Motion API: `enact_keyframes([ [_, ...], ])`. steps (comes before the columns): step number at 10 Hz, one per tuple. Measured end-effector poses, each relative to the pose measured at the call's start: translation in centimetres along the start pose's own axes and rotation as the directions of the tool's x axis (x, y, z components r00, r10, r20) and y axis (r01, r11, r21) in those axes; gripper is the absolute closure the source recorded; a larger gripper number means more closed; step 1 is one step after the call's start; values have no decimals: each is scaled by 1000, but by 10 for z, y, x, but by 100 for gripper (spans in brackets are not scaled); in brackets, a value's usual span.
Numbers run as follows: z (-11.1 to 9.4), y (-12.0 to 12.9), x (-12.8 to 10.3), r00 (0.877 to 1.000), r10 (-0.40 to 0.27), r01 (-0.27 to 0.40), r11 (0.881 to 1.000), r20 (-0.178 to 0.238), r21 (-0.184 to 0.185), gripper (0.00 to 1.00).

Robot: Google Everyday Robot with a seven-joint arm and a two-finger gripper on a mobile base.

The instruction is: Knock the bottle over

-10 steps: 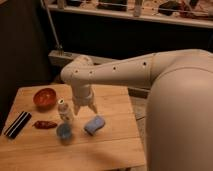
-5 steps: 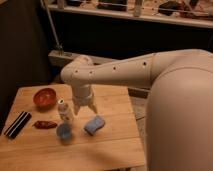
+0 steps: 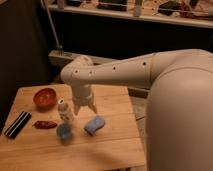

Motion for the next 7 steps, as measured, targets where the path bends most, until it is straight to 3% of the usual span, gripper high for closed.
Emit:
enact_keyframes([
  [2, -3, 12, 2, 998, -48, 48, 999, 29, -4, 35],
  [4, -8, 34, 7, 988, -138, 139, 990, 66, -3, 35],
  [7, -17, 64, 16, 953, -277, 282, 959, 119, -24, 35],
])
